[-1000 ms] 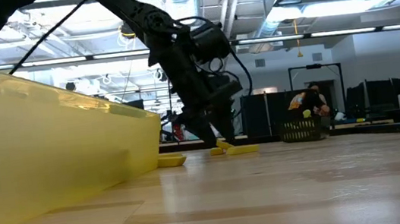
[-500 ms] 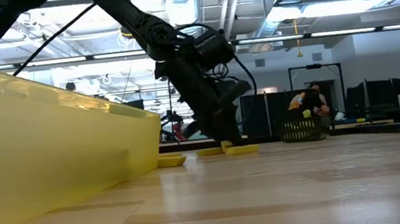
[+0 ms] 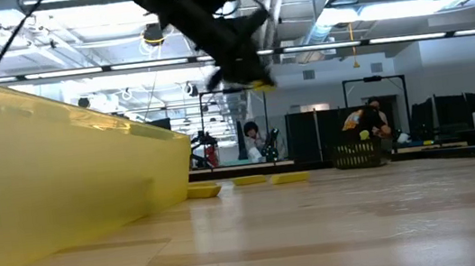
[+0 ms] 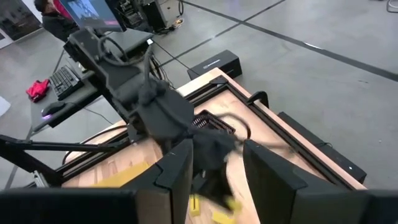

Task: Pick & Place School Supplies
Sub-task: Put the yellow eraser into the left black bin

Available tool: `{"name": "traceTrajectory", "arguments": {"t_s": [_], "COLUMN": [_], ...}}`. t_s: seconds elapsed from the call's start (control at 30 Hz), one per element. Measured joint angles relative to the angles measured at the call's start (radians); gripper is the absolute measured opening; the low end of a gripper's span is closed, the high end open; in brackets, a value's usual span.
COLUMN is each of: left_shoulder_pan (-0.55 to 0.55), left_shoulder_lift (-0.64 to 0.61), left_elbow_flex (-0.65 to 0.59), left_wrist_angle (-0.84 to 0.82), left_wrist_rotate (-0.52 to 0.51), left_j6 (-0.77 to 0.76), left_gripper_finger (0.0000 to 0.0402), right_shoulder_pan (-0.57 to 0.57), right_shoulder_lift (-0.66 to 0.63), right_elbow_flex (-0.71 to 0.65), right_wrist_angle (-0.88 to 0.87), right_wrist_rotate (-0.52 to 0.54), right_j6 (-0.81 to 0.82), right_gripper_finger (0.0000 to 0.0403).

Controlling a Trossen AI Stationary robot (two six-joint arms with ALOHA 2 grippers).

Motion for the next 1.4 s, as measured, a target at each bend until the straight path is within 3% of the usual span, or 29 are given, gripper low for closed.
{"name": "traceTrajectory", "arguments": {"t_s": [0.27,0.4,0.57,0.73,1.0,1.23,1.4], "left_shoulder_pan": [0.058,0.091,0.17,0.264,0.357,0.36,0.36], "left_shoulder_lift": [-0.133,-0.2,-0.296,-0.414,-0.592,-0.58,-0.497], "left_elbow_flex": [-0.002,-0.006,-0.113,-0.305,-0.614,-0.748,-0.762], "left_wrist_angle": [-0.37,-0.454,-0.456,-0.457,-0.321,-0.13,-0.048], "left_wrist_rotate": [-0.177,-0.227,-0.231,-0.191,-0.091,-0.064,-0.058], "left_j6": [0.198,0.253,0.278,0.279,0.29,0.304,0.329], "left_gripper_finger": [0.0027,0.0027,0.0027,0.0027,0.0027,0.0027,0.0028], "right_shoulder_pan": [0.005,0.02,0.05,0.079,0.088,0.087,0.09], "right_shoulder_lift": [0.0,0.0,0.0,0.008,0.03,0.077,0.093], "right_elbow_flex": [0.0,0.0,0.0,0.0,-0.002,0.0,0.0], "right_wrist_angle": [0.104,0.149,0.172,0.201,0.202,0.233,0.26], "right_wrist_rotate": [0.0,0.0,0.008,0.011,0.012,0.014,0.012], "right_j6": [0.015,0.022,0.029,0.029,0.039,0.076,0.104], "right_gripper_finger": [0.0133,0.0134,0.0132,0.0134,0.0133,0.0133,0.0134]}}
